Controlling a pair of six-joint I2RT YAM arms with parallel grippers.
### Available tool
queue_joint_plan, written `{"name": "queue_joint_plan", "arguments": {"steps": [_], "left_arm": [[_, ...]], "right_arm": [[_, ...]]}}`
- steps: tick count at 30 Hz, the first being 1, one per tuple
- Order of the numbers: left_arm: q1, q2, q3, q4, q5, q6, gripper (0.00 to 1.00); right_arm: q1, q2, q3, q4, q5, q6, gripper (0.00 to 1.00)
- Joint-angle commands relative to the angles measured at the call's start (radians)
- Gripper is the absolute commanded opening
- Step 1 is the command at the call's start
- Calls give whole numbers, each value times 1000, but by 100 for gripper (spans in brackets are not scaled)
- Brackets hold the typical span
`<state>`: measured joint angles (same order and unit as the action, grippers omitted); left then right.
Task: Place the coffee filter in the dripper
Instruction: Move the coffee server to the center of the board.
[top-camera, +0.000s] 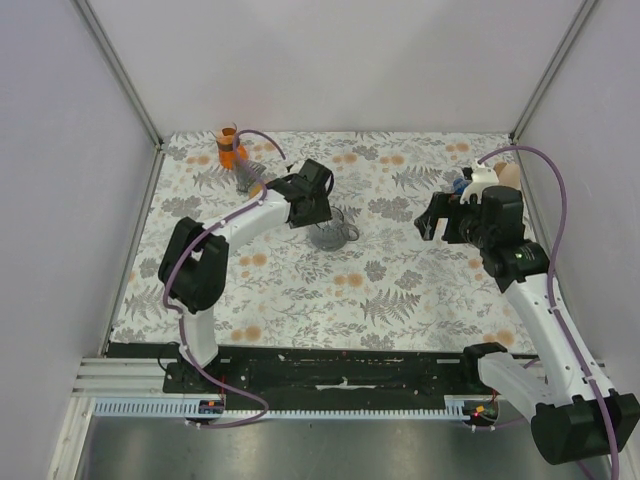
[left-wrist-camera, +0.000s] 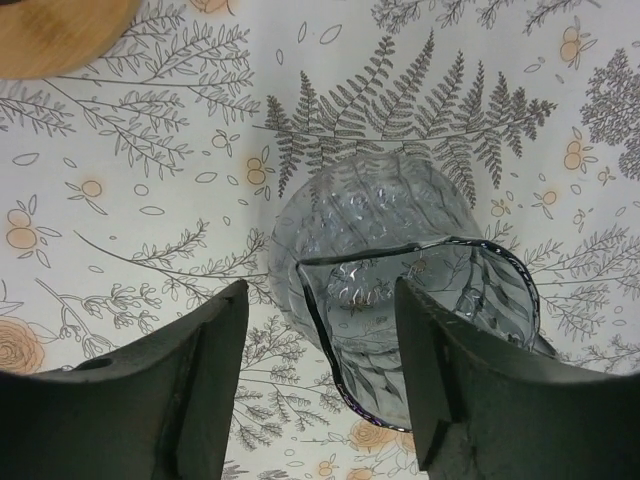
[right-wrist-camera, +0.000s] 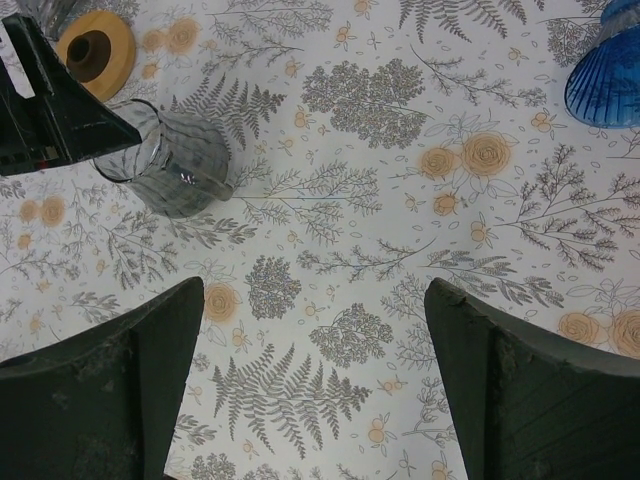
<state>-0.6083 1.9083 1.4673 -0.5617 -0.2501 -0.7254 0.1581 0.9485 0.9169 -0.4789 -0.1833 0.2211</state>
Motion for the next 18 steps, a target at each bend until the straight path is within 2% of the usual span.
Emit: {"name": "queue_joint_plan", "arguments": {"steps": [1,5,7,9,10,13,15,18], "left_arm": [[18,-90,103,-18,-87,95,71],[65,-149,142,-6,-61,216,85],[122,-160,142,57,64,324,87],[218,-143,169,69,209,389,87],[276,-128,182,83,350,450,84],[415,-59,235,71,572,547,72],[452,-3,301,30,575,647,67],[449,86,401,-44,432,829,67]], "right_arm": [[6,-20,60,-9,-2,-2,98],[6,-20,66,-20,-7,-19,98],[6,-16,68,-20,-7,-26,98],[6,-5,66,-18,-8,-31,98],[6,-2,69,-20,-11,-32,98],[6,18,73,-21,-34,-45,98],[6,30,74,-23,-45,-54,98],[6,50,79,-23,-47,-55,98]]}}
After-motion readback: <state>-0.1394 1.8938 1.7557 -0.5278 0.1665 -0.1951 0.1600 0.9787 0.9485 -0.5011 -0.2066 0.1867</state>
